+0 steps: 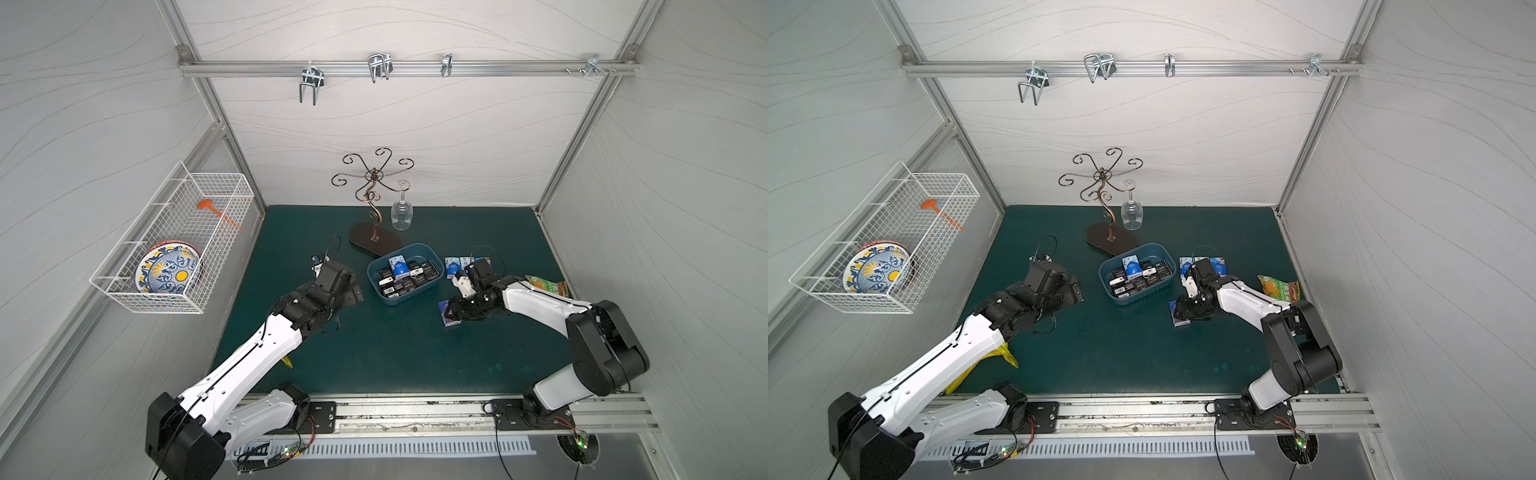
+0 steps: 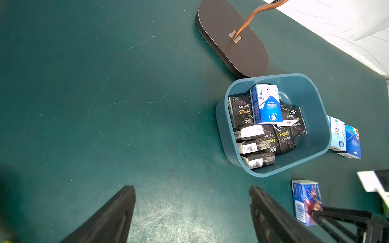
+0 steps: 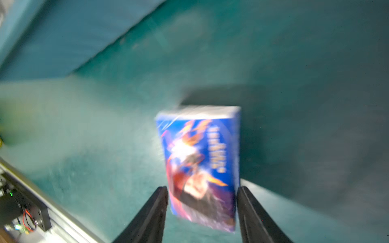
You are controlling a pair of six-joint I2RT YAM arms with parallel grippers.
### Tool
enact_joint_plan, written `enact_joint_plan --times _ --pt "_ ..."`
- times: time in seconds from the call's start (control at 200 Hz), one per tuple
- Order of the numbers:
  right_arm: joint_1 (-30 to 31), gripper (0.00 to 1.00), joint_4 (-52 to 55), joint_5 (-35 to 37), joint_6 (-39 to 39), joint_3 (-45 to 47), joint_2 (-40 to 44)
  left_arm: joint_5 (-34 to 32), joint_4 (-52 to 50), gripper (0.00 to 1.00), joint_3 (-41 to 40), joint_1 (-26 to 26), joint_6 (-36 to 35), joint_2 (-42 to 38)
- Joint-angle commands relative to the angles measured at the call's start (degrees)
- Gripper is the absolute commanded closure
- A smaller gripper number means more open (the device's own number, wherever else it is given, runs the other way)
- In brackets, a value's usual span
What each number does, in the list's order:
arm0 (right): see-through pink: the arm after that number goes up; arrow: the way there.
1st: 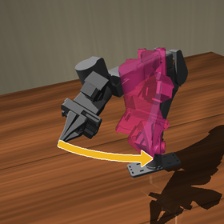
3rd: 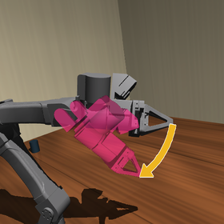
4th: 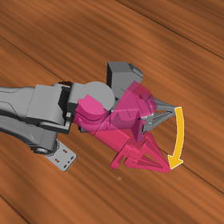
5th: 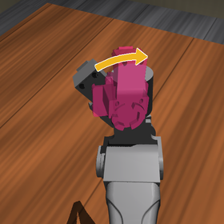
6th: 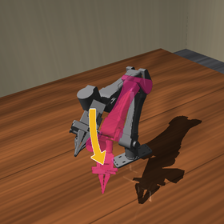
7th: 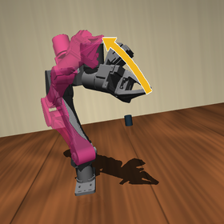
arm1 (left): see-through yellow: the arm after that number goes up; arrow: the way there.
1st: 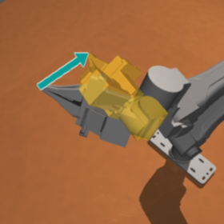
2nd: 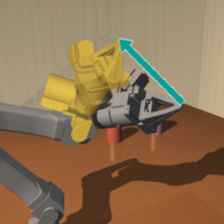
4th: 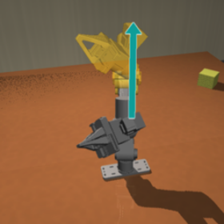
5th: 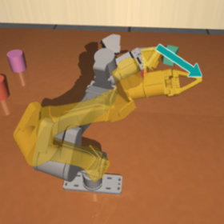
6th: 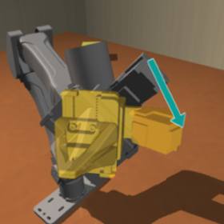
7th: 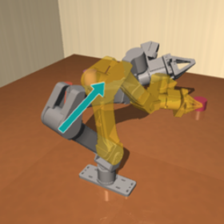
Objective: Take the pocket tissues out of the storage box
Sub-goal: Move the pocket tissues to the center of the board.
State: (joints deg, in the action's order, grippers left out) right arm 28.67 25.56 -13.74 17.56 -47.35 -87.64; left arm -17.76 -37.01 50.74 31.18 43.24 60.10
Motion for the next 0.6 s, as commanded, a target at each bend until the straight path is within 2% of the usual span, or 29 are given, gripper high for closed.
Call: enact_joint_plan --times 0.0,0.21,0.3,0.44,0.595 --pt "1.0 0.43 0.2 2.7 1.0 0.9 0.4 -0.2 1.6 0.11 0.1 0.0 -0.3 -1.0" --pt "1.0 0.52 1.1 7.0 0.5 -1.1 -3.7 -0.4 1.3 0.11 -0.1 0.0 -0.3 -1.7" --pt "0.8 0.61 0.2 7.4 1.0 -1.6 -6.1 -0.4 1.3 0.11 0.0 0.0 -0.3 -1.6" --pt "-0.3 0.72 -1.9 6.9 1.8 -0.9 -7.5 -0.6 1.2 0.11 0.2 0.0 -0.4 -1.5" --pt "-4.6 0.79 -4.8 2.6 2.7 0.6 -6.7 -0.5 1.1 0.11 0.7 0.0 -0.5 -1.1"
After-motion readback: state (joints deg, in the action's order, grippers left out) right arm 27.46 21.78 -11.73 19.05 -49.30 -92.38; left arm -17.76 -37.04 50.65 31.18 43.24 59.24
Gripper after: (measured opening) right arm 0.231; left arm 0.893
